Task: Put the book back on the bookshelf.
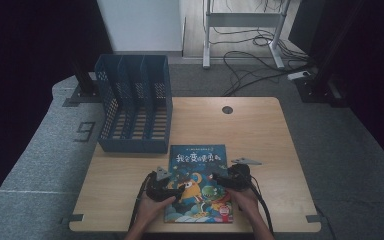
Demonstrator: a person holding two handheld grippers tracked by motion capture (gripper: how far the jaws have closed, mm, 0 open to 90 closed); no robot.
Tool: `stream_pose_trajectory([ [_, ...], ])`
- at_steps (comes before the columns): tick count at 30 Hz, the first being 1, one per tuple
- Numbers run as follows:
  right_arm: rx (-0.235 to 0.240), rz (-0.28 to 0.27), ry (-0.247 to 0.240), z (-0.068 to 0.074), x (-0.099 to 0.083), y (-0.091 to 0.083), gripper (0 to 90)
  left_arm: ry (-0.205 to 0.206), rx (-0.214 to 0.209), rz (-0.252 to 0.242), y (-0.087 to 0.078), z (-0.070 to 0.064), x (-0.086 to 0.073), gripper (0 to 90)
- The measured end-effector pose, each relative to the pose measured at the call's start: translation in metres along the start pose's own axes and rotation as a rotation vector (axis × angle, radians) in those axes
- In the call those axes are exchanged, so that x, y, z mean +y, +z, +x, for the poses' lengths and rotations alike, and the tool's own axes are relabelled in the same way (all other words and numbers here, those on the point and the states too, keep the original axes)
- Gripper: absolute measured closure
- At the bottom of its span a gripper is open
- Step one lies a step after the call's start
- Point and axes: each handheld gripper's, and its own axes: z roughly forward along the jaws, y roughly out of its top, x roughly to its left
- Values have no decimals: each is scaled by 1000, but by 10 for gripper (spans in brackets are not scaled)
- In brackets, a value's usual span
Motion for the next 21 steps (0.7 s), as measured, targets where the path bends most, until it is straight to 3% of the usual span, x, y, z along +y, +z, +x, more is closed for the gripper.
stream_pose_trajectory([
  [5, 33, -11, 39, -5, 2, -4, 248, 0, -6, -4, 0, 0, 0, 200],
  [12, 62, -36, 49, -4, 7, -12, 254, -26, -37, -14, 0, 4, 0, 198],
  [21, 147, -82, 100, -11, 11, -22, 292, -46, -65, -21, -1, 7, 0, 184],
])
